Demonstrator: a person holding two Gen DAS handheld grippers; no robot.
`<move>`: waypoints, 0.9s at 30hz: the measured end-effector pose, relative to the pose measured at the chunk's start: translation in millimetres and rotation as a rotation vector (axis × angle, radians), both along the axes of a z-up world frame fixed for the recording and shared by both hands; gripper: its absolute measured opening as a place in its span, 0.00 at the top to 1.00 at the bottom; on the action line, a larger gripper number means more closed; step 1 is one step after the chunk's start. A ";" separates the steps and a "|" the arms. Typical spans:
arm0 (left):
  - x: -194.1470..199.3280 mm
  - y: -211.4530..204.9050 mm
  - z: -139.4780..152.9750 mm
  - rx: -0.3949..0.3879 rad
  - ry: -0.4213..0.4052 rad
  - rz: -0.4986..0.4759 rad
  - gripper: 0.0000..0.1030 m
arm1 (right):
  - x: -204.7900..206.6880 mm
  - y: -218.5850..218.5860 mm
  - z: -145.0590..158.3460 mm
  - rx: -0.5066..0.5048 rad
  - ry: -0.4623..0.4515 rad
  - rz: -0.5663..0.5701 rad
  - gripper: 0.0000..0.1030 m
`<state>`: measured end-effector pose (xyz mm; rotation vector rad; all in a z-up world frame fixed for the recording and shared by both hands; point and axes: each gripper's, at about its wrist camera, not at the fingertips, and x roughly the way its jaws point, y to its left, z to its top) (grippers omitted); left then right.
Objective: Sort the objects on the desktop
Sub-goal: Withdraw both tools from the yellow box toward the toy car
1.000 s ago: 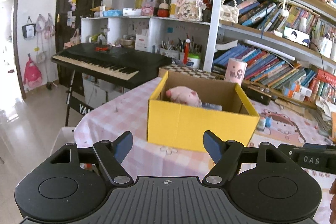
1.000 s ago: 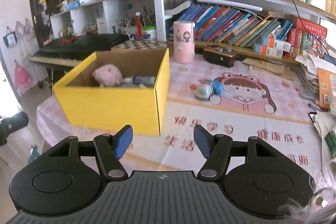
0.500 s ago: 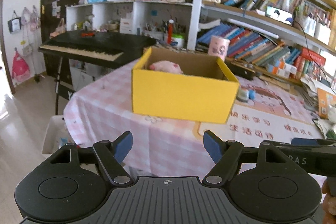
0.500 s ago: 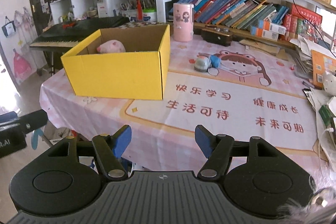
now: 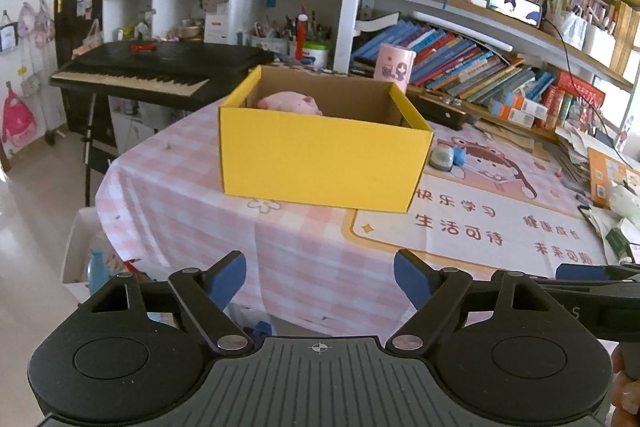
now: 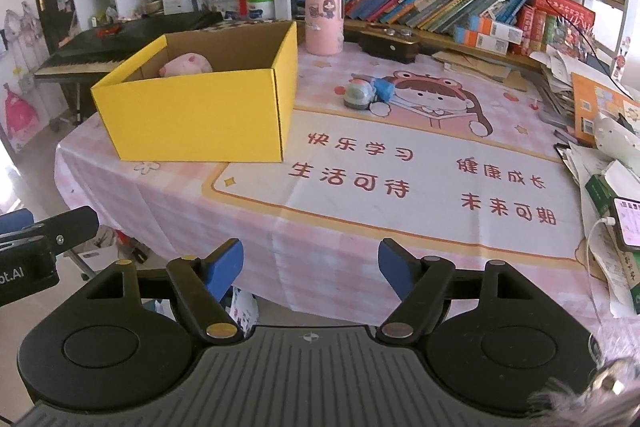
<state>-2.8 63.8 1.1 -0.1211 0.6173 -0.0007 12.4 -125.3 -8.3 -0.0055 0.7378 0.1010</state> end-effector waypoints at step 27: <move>58.6 -77.5 -8.8 0.019 0.053 -0.190 0.19 | 32.7 -73.8 -9.8 0.002 0.054 -0.156 0.26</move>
